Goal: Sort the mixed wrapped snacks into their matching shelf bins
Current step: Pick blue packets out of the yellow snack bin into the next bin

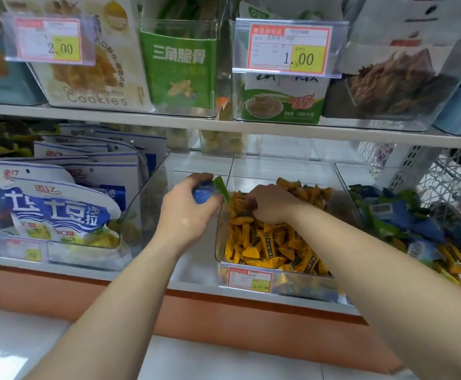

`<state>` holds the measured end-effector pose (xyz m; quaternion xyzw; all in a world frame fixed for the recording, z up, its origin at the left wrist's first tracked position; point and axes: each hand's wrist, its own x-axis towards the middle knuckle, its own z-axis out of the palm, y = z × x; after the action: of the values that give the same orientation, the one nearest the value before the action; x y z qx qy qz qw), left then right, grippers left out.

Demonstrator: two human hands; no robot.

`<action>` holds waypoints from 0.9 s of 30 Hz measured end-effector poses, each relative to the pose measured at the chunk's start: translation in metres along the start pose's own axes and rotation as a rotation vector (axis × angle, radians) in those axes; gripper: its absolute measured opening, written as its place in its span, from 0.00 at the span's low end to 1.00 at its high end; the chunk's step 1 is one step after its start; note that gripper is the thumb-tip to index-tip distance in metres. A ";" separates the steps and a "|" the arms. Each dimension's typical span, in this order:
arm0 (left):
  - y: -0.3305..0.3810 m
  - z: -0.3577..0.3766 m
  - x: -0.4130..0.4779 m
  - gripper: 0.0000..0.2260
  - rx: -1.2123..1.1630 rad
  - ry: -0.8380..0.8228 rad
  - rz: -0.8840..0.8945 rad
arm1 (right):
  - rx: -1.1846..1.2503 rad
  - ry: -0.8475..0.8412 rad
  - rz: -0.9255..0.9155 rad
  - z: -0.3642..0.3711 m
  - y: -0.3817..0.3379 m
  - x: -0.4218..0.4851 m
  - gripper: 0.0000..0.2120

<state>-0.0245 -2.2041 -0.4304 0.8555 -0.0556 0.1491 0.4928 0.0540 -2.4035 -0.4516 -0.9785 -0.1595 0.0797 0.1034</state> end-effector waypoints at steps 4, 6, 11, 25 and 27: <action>-0.001 -0.003 -0.001 0.18 -0.016 -0.001 0.002 | 0.061 0.019 -0.033 -0.002 0.004 -0.001 0.04; 0.000 -0.005 -0.002 0.18 -0.027 0.000 0.004 | 0.066 0.107 -0.017 -0.004 0.006 -0.007 0.05; 0.008 -0.006 -0.006 0.19 -0.102 0.011 -0.002 | 0.334 0.376 0.062 -0.025 0.002 -0.038 0.07; 0.075 0.063 -0.045 0.21 -0.357 -0.193 0.071 | 1.566 0.409 0.348 -0.031 -0.003 -0.171 0.06; 0.081 0.072 -0.047 0.21 -0.349 -0.177 0.075 | 1.616 0.413 0.316 -0.032 -0.004 -0.177 0.10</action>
<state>-0.0742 -2.3090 -0.4119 0.7642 -0.1555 0.0798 0.6209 -0.1071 -2.4639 -0.3977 -0.6096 0.1069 0.0026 0.7855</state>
